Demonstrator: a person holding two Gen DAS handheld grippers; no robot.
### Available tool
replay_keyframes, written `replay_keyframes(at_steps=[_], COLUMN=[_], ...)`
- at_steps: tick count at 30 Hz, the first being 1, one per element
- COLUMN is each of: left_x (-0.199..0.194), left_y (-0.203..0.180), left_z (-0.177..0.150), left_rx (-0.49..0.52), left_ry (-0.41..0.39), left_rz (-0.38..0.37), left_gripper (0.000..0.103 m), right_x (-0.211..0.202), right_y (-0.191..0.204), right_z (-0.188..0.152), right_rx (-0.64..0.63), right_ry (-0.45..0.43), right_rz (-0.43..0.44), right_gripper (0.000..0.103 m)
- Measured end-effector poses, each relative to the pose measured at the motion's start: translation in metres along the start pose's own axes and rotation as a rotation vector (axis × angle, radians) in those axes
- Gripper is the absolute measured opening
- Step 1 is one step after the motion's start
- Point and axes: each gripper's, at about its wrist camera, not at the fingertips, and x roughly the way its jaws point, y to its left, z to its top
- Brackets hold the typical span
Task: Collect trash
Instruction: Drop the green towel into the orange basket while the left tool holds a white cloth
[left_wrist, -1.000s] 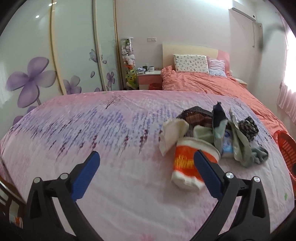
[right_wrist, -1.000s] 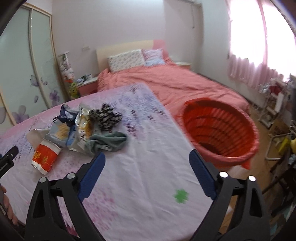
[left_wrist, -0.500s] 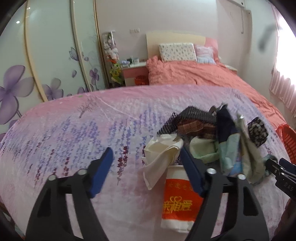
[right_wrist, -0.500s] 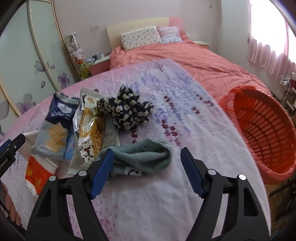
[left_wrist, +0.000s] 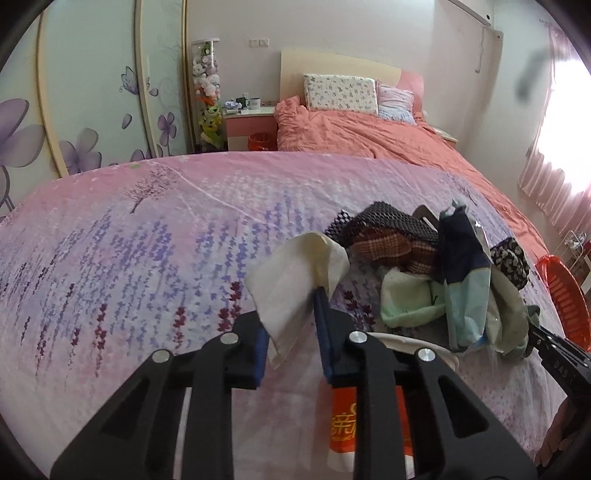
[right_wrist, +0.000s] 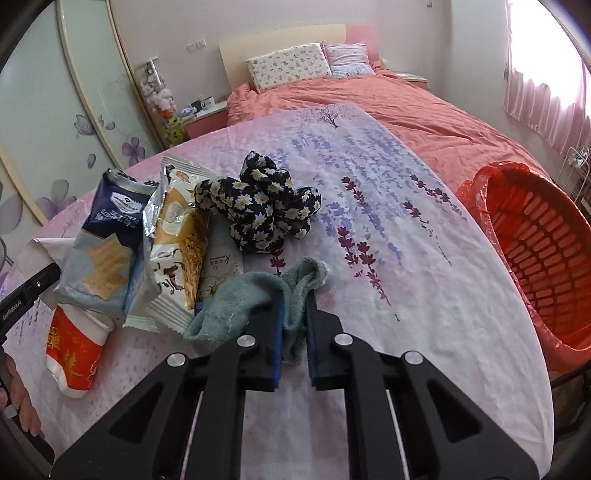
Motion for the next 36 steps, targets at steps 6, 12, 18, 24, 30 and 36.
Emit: replay_keyframes(at_steps=[6,12,18,24,30,36], left_x=[-0.025,-0.054,-0.079,-0.101,-0.113,-0.12], left_y=[0.006,0.0,-0.022,-0.057,-0.103,-0.156], left_z=[0.006,0.015,0.021,0.023,0.023,0.022], left_rx=[-0.02,-0.013,0.01,0.036,0.075,0.124], left_ry=[-0.052,-0.102,-0.142,-0.174,-0.186,-0.19], left_rz=[0.013,0.009,-0.016,-0.071,-0.141,-0.225], left_gripper=[0.022,0.022,0.022,0.022,0.022,0.022], right_x=[-0.019,-0.041,-0.067,-0.087,-0.101,-0.109], right_y=[-0.002,-0.009,-0.021,-0.043,-0.068,-0.096], right_z=[0.001,0.008,0.012,0.017,0.017,0.018], right_rx=[-0.015,-0.017,-0.006,0.02,0.054,0.094], right_ry=[-0.046,-0.11,-0.178,-0.24,-0.277,-0.31], right_rz=[0.002,0.0,-0.011,-0.039,-0.09,-0.136], right_gripper=[0.01,0.01,0.01,0.01,0.01,0.01])
